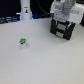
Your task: Open the kcup holder, insert the kcup into the holder, and close the kcup holder
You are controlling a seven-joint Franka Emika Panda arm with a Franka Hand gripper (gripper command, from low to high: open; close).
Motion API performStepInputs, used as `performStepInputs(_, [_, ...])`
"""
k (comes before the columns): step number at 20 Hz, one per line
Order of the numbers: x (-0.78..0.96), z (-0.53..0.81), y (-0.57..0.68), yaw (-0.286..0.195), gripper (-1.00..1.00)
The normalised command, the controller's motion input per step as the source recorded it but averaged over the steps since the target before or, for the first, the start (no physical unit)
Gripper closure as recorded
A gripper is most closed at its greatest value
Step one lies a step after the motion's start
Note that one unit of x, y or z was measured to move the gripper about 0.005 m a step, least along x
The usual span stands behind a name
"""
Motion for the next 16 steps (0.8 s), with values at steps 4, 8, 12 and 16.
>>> performStepInputs(4, [0.98,0.28,-0.27,-0.044,1.00])
performStepInputs(8, [0.96,0.31,-0.27,-0.048,1.00])
performStepInputs(12, [0.96,0.30,-0.28,-0.050,1.00])
performStepInputs(16, [0.96,0.27,-0.30,-0.048,1.00])
